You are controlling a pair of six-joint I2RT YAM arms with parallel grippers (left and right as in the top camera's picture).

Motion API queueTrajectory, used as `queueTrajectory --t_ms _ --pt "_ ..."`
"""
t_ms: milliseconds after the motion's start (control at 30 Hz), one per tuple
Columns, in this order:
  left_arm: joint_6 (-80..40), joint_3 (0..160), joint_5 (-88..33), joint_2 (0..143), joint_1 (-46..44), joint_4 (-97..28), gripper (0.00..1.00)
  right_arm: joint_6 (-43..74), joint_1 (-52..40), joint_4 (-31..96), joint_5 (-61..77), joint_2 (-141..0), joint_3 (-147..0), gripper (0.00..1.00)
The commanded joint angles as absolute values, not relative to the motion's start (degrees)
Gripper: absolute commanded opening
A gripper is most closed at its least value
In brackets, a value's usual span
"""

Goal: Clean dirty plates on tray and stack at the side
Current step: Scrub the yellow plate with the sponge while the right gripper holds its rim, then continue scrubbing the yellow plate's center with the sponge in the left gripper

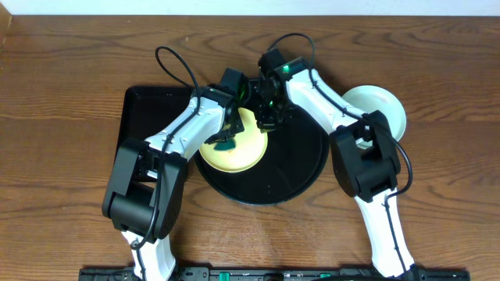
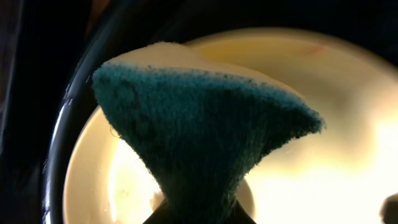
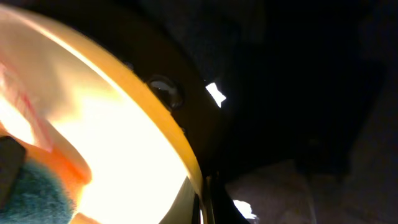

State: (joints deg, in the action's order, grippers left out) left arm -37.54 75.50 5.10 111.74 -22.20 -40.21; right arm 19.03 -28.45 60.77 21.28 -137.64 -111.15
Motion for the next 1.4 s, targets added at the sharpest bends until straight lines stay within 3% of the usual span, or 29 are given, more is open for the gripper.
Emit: queueTrajectory --t_ms 0,167,233,333,533,733,1133,1367 --pt "-37.91 75.2 3.31 112.14 -21.96 -42.52 0.08 18.11 -27.0 60.01 24.64 -143.15 -110.02 0.01" --pt "-24.03 75.2 -15.11 112.14 -21.96 -38.65 0.08 17.89 -27.07 59.83 24.67 -143.17 -110.02 0.01" --pt "-20.14 75.2 -17.39 112.14 -21.96 -36.34 0.08 17.74 -27.09 59.83 24.69 -143.17 -110.02 0.01" --pt "-21.52 75.2 -9.85 112.14 -21.89 -33.65 0.08 17.67 -27.09 59.92 24.67 -143.17 -110.02 0.01" --pt "-28.82 75.2 16.6 112.14 -21.89 -26.35 0.08 17.5 -27.09 59.99 24.67 -143.17 -110.02 0.01" --pt "-28.82 75.2 20.99 112.88 -21.89 -22.39 0.08 17.5 -27.09 59.99 24.67 -143.17 -110.02 0.01" --pt "-26.83 75.29 14.81 116.99 -21.96 -25.26 0.08 17.1 -27.09 59.99 24.69 -143.17 -110.02 0.01" --pt "-6.83 75.29 -7.9 112.88 -21.96 -34.7 0.08 17.1 -27.09 59.94 24.69 -143.17 -110.02 0.01"
